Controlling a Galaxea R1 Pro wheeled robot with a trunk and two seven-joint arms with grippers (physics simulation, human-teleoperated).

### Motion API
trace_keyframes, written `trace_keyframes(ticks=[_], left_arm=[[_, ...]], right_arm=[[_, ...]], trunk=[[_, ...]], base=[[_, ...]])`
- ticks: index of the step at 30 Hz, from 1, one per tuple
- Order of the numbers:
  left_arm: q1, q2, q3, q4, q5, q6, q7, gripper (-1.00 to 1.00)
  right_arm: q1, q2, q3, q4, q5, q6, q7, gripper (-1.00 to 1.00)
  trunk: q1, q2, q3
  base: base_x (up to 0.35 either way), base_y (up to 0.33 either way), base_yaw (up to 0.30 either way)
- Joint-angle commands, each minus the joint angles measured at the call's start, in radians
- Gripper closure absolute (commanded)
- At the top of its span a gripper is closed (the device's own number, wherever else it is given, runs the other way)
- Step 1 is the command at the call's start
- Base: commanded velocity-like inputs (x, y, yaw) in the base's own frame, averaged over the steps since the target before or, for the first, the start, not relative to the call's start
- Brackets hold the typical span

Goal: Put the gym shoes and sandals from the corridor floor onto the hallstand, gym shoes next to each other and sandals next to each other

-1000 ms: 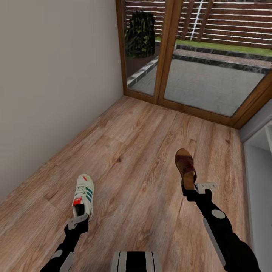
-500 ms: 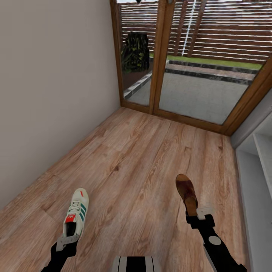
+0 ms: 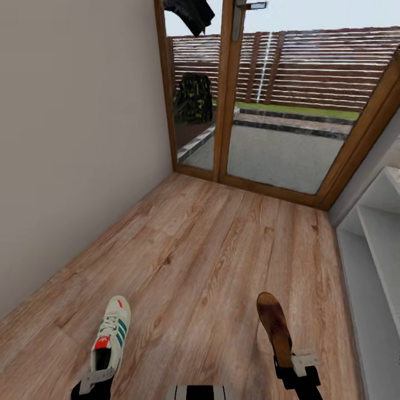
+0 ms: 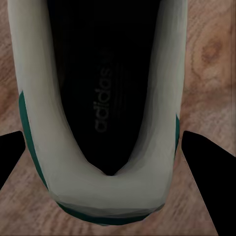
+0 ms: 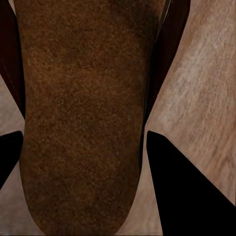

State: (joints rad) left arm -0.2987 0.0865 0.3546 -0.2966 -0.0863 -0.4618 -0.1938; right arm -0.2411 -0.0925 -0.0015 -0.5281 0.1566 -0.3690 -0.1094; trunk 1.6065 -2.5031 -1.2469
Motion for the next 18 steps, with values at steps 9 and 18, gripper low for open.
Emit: trace_keyframes(ticks=[9,18], left_arm=[[0.038,0.000,0.009,0.049,-0.009,-0.068,0.002,1.00],[0.042,-0.001,0.010,0.051,-0.001,-0.072,0.002,1.00]], right_arm=[[-0.001,0.003,-0.002,0.192,0.006,-0.212,-0.006,1.00],[-0.001,0.035,-0.002,0.234,0.006,-0.220,-0.006,1.00]], trunk=[[-0.004,0.002,0.048],[-0.022,0.031,0.093]], base=[[0.000,0.000,-0.083],[0.000,0.000,-0.123]])
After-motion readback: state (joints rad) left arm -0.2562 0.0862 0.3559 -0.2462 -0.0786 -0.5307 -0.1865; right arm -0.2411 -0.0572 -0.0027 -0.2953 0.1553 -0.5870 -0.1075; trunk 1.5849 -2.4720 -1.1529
